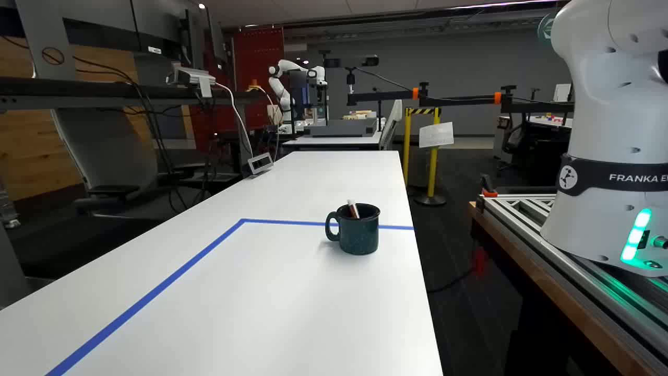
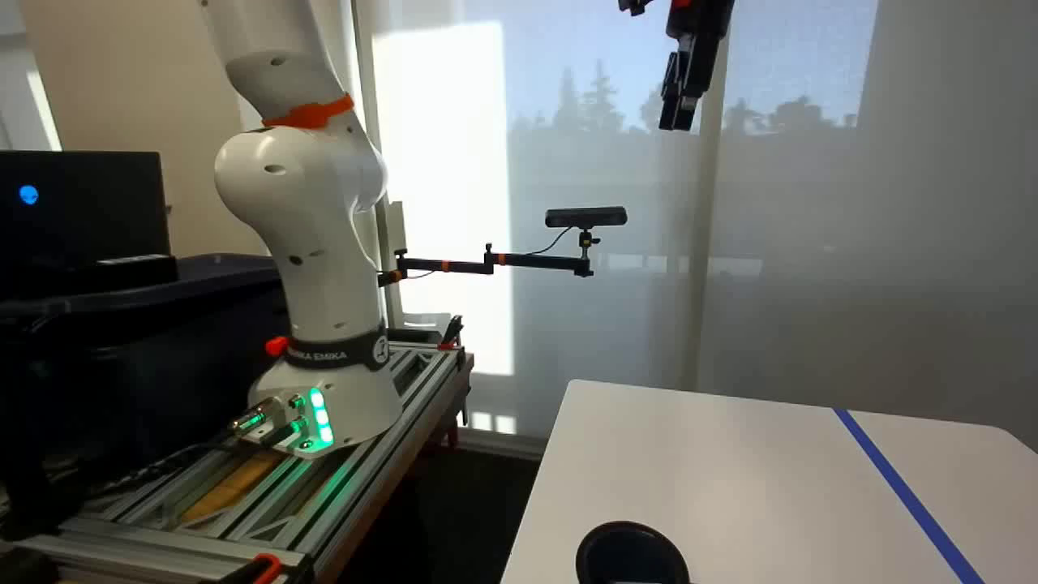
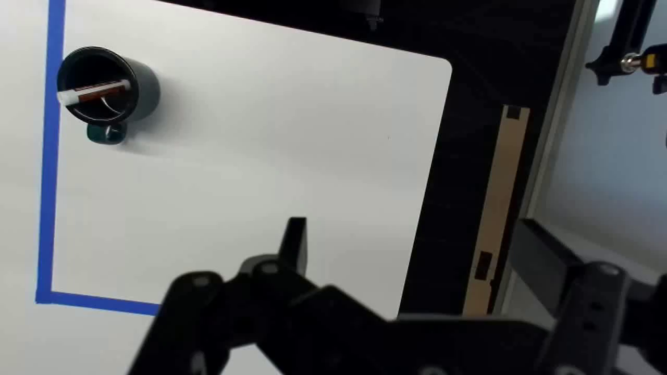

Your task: Remove the marker from the mug

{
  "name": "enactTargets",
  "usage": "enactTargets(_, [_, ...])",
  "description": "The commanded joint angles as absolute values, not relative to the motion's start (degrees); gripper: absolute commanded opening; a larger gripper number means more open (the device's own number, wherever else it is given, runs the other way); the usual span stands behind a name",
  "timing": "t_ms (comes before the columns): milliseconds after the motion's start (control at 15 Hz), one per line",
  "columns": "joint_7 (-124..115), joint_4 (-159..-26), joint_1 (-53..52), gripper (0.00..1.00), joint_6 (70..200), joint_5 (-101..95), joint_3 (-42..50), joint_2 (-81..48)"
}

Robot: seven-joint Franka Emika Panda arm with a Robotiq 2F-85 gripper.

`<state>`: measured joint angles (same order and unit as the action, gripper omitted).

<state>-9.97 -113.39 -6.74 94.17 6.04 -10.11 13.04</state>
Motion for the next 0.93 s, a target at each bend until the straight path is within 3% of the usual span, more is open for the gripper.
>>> enactTargets(0, [-10.0,-113.3,-7.0,1.0,94.1,6.0,-9.9,13.0])
enactTargets(867, [-11.2,-111.3,-4.8,1.0,92.9,7.0,-6.7,5.9])
